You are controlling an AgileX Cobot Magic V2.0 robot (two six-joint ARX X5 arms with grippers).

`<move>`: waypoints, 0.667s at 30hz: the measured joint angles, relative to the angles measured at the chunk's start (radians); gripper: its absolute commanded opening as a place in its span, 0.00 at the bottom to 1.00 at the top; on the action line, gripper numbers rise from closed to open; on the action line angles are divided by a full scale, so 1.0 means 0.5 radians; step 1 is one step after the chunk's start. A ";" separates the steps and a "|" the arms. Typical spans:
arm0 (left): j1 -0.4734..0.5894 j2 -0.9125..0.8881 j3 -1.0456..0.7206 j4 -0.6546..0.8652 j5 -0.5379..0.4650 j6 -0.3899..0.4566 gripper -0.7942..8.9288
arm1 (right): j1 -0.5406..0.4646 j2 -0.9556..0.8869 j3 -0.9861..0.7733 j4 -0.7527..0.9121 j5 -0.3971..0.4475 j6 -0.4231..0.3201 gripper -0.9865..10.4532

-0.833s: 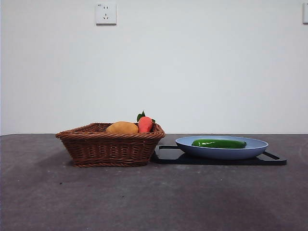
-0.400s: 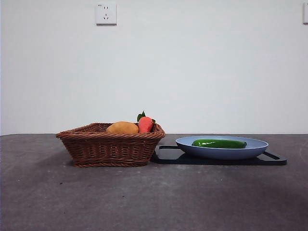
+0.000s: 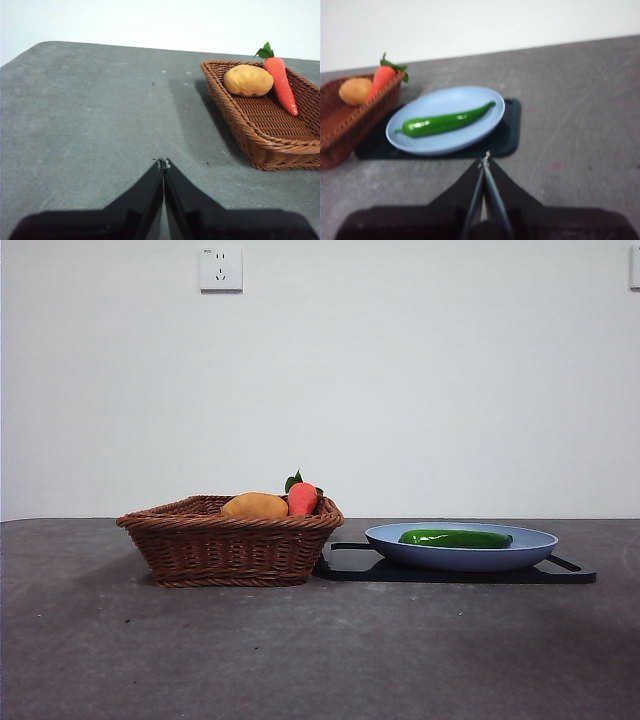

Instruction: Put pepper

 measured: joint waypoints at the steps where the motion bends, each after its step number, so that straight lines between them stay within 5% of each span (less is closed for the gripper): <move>1: 0.000 0.000 0.000 0.000 0.000 0.000 0.09 | 0.000 0.000 0.000 -0.005 0.000 0.003 0.10; 20: 0.000 0.000 0.000 0.000 0.000 0.000 0.09 | 0.000 -0.002 0.001 -0.007 0.000 0.035 0.10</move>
